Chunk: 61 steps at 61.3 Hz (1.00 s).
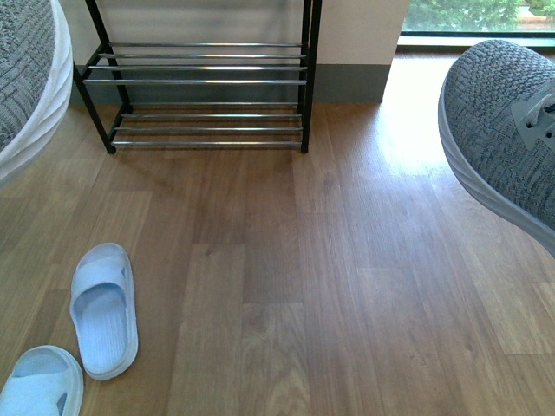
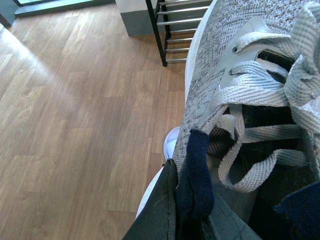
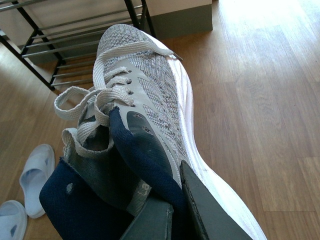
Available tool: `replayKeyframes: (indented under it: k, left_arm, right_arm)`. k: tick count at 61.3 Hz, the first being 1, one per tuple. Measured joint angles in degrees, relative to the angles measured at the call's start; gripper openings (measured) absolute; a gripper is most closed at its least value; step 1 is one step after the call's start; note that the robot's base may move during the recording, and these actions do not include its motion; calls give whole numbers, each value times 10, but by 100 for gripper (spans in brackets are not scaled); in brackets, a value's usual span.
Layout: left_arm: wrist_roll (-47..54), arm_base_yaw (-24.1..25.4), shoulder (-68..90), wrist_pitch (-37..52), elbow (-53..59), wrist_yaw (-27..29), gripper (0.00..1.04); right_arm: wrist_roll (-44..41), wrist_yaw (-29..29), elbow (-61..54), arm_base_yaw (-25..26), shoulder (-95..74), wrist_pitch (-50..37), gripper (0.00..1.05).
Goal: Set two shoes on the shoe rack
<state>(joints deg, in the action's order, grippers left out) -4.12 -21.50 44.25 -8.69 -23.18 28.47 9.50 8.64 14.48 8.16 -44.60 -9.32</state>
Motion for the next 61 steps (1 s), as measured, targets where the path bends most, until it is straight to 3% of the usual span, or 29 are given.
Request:
replayKeyframes:
  k: [61]
  left_arm:
    - [0, -1, -1, 0, 0, 1, 2]
  right_arm:
    - [0, 2, 0, 0, 0, 0, 1]
